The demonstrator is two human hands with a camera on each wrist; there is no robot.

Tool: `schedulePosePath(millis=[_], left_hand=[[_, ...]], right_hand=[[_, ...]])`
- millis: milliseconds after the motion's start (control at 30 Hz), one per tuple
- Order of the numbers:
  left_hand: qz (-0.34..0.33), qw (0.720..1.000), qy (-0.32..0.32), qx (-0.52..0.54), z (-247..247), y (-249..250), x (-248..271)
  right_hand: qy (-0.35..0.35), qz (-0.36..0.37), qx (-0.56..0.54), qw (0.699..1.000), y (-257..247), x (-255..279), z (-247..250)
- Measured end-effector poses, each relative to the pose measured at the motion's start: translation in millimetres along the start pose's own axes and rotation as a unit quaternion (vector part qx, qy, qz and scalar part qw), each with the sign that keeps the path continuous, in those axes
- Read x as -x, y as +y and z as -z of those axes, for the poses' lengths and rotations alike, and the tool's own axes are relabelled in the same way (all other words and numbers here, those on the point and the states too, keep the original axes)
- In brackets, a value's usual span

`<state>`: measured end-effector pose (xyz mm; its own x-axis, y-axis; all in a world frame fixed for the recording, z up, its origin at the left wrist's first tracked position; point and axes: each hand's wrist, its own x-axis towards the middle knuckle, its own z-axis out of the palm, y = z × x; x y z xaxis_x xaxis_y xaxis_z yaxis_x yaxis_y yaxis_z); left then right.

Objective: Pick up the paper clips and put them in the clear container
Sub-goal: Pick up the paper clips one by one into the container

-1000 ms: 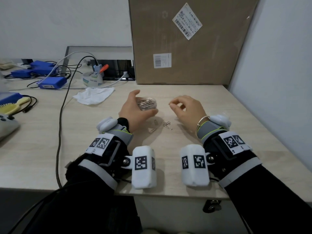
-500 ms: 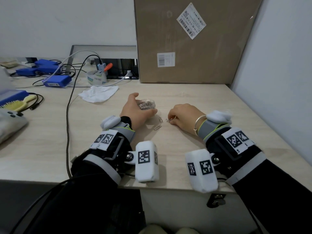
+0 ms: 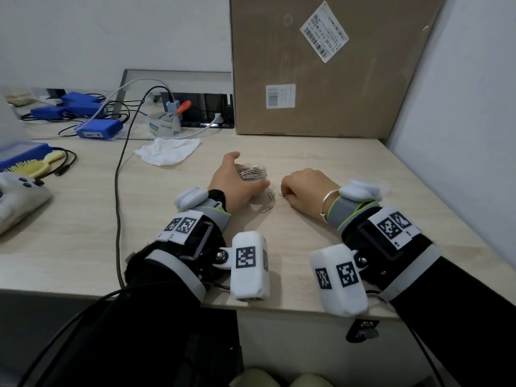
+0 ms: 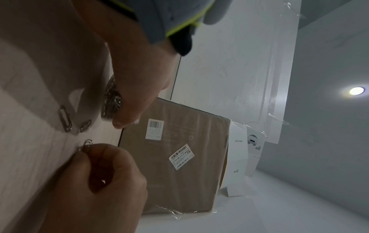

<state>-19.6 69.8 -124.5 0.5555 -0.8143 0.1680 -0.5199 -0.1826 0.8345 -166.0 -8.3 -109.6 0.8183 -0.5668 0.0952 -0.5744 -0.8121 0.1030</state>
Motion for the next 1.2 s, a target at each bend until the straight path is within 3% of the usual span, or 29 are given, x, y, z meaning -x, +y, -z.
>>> schedulePosePath(millis=[167,233,300,367,400,500,700,933,1067,1200], left_hand=[[-0.006,1.000,-0.011,-0.016,-1,0,-1],[-0.013,1.000,-0.019,-0.019,-1,1,0],[-0.027,0.999,-0.044,-0.013,-1,5,2],[-0.046,0.996,-0.081,-0.009,-3,9,6],[-0.055,0.994,-0.099,-0.005,-4,11,8],[-0.078,0.988,-0.133,0.006,-8,15,12],[-0.085,0.987,-0.134,0.017,-7,16,12],[-0.074,0.991,-0.102,0.038,-6,16,11],[-0.036,0.998,-0.028,0.044,0,10,5],[0.019,0.996,0.041,0.073,10,3,-1]], right_hand=[[0.127,-0.024,-0.183,0.975,10,2,-10],[0.226,-0.037,-0.271,0.935,11,2,-7],[0.328,-0.045,-0.357,0.874,8,3,0],[0.375,-0.040,-0.417,0.827,1,4,5],[0.378,-0.031,-0.428,0.821,-2,4,6],[0.352,0.001,-0.405,0.844,-9,1,2],[0.322,0.017,-0.331,0.887,-6,4,-3],[0.316,0.011,-0.352,0.881,-9,5,-4],[0.329,0.001,-0.367,0.870,-2,4,-4],[0.183,0.019,-0.337,0.923,-4,6,-7]])
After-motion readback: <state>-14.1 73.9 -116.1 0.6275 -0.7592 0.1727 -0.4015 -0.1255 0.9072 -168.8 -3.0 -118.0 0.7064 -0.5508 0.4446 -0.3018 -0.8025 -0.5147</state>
